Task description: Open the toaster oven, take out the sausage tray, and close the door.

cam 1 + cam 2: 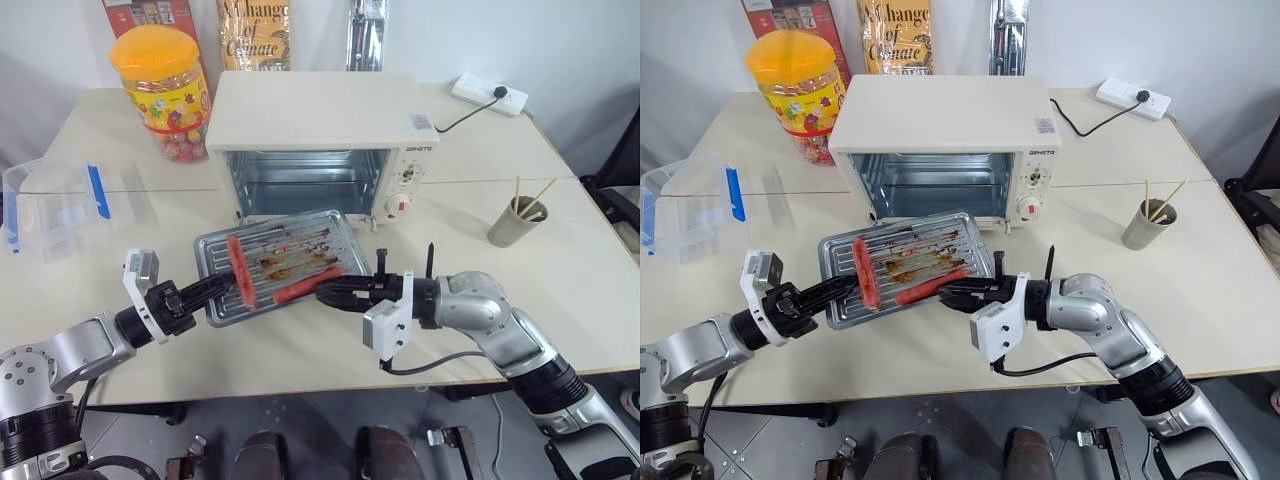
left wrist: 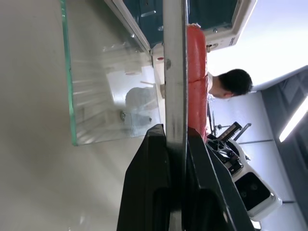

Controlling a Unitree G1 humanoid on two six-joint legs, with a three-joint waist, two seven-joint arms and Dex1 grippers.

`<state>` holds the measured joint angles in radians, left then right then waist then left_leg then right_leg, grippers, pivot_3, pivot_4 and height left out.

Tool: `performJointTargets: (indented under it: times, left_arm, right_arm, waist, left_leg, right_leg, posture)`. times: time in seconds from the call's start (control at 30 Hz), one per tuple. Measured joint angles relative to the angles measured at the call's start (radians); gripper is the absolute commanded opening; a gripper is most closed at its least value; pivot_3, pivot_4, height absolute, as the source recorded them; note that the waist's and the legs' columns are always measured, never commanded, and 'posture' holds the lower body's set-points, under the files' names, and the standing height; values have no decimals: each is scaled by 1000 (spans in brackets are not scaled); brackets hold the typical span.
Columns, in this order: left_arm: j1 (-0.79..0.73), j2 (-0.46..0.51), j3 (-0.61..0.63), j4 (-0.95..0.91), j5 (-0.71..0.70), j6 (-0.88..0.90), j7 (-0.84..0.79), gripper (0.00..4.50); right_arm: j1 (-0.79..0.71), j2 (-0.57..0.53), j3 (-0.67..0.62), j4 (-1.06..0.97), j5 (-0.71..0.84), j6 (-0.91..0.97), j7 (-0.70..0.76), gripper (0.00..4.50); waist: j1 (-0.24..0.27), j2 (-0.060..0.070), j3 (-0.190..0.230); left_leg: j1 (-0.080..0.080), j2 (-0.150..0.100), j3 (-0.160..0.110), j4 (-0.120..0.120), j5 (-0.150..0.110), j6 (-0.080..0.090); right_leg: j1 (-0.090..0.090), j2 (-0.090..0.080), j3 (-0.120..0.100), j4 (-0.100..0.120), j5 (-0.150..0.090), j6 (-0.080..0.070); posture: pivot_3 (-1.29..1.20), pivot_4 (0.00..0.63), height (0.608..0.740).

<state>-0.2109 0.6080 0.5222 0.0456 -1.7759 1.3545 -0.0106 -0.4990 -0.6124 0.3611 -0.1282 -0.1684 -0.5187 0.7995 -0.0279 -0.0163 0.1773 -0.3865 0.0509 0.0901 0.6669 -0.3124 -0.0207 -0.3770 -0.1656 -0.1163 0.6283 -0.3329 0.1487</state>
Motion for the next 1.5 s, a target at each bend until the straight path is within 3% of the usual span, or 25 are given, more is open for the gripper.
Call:
performJointTargets:
  times: [0.1, 0.2, 0.4, 0.6, 1.0, 1.27, 1.37, 1.5]
  left_arm:
    - [18, 15, -38, -7, -52, -47, 25, 0]
    - [32, 36, -72, -15, -89, -79, 41, 0]
    - [55, 73, -117, -31, -127, -138, 62, 0]
    - [73, 94, -161, -28, -133, -187, 99, 0]
    - [85, 58, -171, -35, -159, -236, 121, 0]
    - [166, -70, -60, -131, -161, -288, 160, 0]
    - [232, -119, -11, -206, -162, -321, 189, 0]
    - [356, -211, 14, -316, -163, -374, 225, 0]
  right_arm:
    - [-1, -1, -11, -2, 22, 18, 21, 886]
    - [-2, -9, -14, -14, 52, 47, 48, 1357]
    - [-10, -20, -29, -56, 129, 117, 99, 2550]
    - [-29, -46, -73, -126, 218, 205, 149, 4376]
    - [-3, -93, -136, -185, 351, 410, 223, 4376]
    - [81, -206, -219, -116, 389, 497, 296, 4376]
    - [90, -209, -223, -36, 361, 464, 296, 3768]
    - [117, -207, -248, 115, 343, 395, 299, 2394]
  waist:
    - [0, 0, 0]
    - [0, 0, 0]
    - [0, 0, 0]
    - [2, 0, 0]
    - [4, 0, 0]
    - [4, 0, 0]
    - [1, 0, 0]
    - [5, 0, 0]
  left_leg:
    - [0, 0, 0, 0, 0, 0]
    - [0, 0, 0, 0, 0, 0]
    - [0, 0, 0, 0, 0, 0]
    - [0, 0, 1, 0, 0, 0]
    - [0, -1, 2, -1, 0, 0]
    - [0, -1, 2, 0, 0, 1]
    - [0, -1, 3, -1, 0, 1]
    - [0, -1, 3, 0, -1, 1]
  right_leg:
    - [0, 0, 0, 0, 0, 0]
    - [0, 0, 0, 0, 0, 0]
    - [0, 0, 0, -1, 0, 0]
    - [0, 0, 0, -1, 0, 0]
    - [0, 0, 0, -1, 0, 0]
    - [1, 0, 0, -2, 0, 0]
    - [1, 0, 0, -3, 0, 0]
    - [2, 0, 0, -4, 0, 0]
  posture:
    - [0, 150, 740]
    - [0, 150, 740]
    - [0, 150, 740]
    - [0, 150, 740]
    - [0, 150, 740]
    - [0, 150, 740]
    - [0, 150, 740]
    - [0, 150, 740]
